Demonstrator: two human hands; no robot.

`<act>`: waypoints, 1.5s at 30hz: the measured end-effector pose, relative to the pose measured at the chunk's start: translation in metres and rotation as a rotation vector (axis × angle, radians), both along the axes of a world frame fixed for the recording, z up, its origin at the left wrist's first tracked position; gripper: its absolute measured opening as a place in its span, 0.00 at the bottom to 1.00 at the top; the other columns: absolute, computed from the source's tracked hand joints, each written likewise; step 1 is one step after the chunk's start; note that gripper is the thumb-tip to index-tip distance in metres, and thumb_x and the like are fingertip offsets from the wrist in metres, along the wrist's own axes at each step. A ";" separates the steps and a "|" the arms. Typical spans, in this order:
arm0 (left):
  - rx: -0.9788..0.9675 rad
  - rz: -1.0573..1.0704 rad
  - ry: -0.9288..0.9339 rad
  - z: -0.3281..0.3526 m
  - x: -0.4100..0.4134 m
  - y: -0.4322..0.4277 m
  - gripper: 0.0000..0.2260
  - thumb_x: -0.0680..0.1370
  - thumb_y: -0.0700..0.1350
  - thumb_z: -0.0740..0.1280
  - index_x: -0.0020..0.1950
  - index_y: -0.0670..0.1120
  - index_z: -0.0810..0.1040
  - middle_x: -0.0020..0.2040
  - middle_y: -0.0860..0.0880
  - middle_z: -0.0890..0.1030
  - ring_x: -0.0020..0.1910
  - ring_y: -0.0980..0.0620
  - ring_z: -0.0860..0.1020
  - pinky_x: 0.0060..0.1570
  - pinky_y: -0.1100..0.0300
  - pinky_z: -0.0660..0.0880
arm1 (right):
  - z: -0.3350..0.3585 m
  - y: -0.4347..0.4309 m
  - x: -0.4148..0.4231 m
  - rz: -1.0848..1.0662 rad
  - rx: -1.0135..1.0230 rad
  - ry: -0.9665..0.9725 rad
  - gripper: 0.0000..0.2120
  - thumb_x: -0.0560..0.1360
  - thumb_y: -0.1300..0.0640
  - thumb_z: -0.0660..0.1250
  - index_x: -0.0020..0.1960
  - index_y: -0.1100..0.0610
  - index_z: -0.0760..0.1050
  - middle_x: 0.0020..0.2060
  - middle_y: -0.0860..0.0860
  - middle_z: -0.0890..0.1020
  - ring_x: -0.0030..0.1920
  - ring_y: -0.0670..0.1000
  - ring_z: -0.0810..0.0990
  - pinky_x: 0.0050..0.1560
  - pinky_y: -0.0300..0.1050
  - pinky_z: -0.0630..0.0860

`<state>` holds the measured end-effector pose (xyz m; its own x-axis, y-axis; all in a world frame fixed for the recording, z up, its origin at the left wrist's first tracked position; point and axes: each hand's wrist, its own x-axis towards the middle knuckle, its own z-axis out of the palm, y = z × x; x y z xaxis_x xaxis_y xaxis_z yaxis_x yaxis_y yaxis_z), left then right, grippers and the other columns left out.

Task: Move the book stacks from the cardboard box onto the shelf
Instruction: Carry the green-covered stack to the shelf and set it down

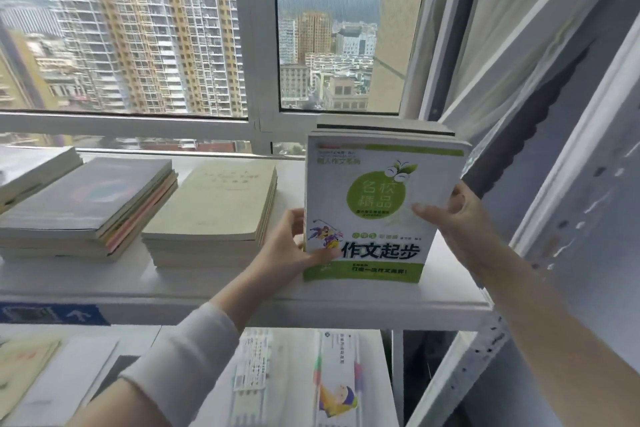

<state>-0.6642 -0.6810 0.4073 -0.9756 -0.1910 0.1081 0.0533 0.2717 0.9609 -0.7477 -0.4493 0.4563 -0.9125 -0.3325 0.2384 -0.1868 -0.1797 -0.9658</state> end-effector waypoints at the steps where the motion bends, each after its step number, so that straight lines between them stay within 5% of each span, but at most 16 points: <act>1: 0.010 -0.004 0.002 0.000 0.000 0.000 0.31 0.66 0.43 0.77 0.65 0.43 0.68 0.59 0.50 0.78 0.61 0.53 0.76 0.61 0.58 0.75 | -0.003 0.000 -0.001 0.013 0.002 -0.005 0.27 0.57 0.63 0.78 0.53 0.53 0.72 0.51 0.51 0.83 0.54 0.54 0.81 0.51 0.44 0.81; 7: -0.031 0.053 0.008 -0.001 -0.002 0.000 0.30 0.64 0.43 0.79 0.62 0.45 0.70 0.58 0.49 0.77 0.61 0.51 0.76 0.65 0.53 0.72 | -0.010 -0.007 -0.001 -0.038 -0.005 -0.024 0.17 0.66 0.66 0.72 0.52 0.55 0.73 0.50 0.54 0.82 0.48 0.52 0.83 0.44 0.41 0.82; 14: 0.060 0.030 -0.108 0.029 -0.010 0.003 0.26 0.67 0.48 0.77 0.61 0.42 0.74 0.56 0.46 0.81 0.56 0.47 0.79 0.58 0.54 0.77 | 0.025 -0.009 -0.016 0.012 -0.011 -0.128 0.32 0.52 0.45 0.79 0.50 0.60 0.78 0.41 0.52 0.87 0.41 0.51 0.86 0.41 0.46 0.82; 18: 0.265 -0.087 -0.351 0.066 -0.023 0.002 0.23 0.71 0.45 0.73 0.62 0.37 0.74 0.56 0.42 0.82 0.54 0.46 0.81 0.55 0.57 0.77 | 0.050 -0.013 -0.044 -0.009 0.149 -0.384 0.30 0.53 0.49 0.75 0.52 0.60 0.78 0.49 0.57 0.84 0.53 0.57 0.82 0.60 0.59 0.74; 22: 0.364 -0.052 -0.582 0.077 -0.035 0.001 0.18 0.73 0.44 0.72 0.61 0.41 0.75 0.51 0.44 0.81 0.46 0.49 0.80 0.48 0.55 0.78 | 0.043 -0.021 -0.059 -0.060 0.275 -0.624 0.31 0.50 0.54 0.77 0.52 0.60 0.78 0.37 0.58 0.86 0.39 0.57 0.85 0.46 0.59 0.78; 26: 0.318 -0.020 -0.712 0.057 -0.046 0.001 0.13 0.73 0.47 0.72 0.54 0.43 0.76 0.48 0.46 0.80 0.42 0.51 0.79 0.46 0.56 0.77 | 0.019 -0.027 -0.069 -0.095 0.352 -0.732 0.38 0.47 0.58 0.79 0.57 0.62 0.77 0.47 0.59 0.84 0.47 0.58 0.84 0.51 0.62 0.78; 31: 0.328 0.021 -0.741 0.044 -0.058 0.000 0.11 0.72 0.49 0.72 0.45 0.43 0.76 0.42 0.46 0.79 0.40 0.50 0.78 0.49 0.56 0.77 | 0.010 -0.032 -0.077 -0.115 0.414 -0.750 0.34 0.48 0.55 0.78 0.53 0.61 0.76 0.33 0.59 0.85 0.33 0.56 0.85 0.51 0.59 0.79; 37: 0.267 -0.029 -0.732 0.044 -0.066 -0.001 0.25 0.72 0.52 0.72 0.64 0.41 0.76 0.62 0.42 0.79 0.53 0.47 0.78 0.41 0.57 0.80 | 0.011 -0.034 -0.084 -0.132 0.451 -0.736 0.41 0.48 0.54 0.78 0.60 0.62 0.75 0.52 0.58 0.83 0.53 0.57 0.82 0.59 0.57 0.76; 41: 0.243 -0.035 -0.710 0.046 -0.069 -0.004 0.26 0.71 0.52 0.72 0.65 0.40 0.76 0.55 0.43 0.80 0.48 0.48 0.79 0.32 0.61 0.81 | 0.011 -0.034 -0.086 -0.139 0.459 -0.727 0.42 0.47 0.54 0.79 0.60 0.63 0.74 0.52 0.59 0.83 0.54 0.57 0.82 0.60 0.58 0.75; 45: 0.187 -0.030 -0.689 0.046 -0.068 -0.003 0.23 0.71 0.53 0.72 0.61 0.41 0.78 0.53 0.45 0.81 0.46 0.50 0.79 0.34 0.63 0.80 | 0.011 -0.034 -0.087 -0.127 0.477 -0.714 0.34 0.53 0.54 0.79 0.56 0.63 0.74 0.49 0.59 0.83 0.54 0.57 0.82 0.59 0.58 0.75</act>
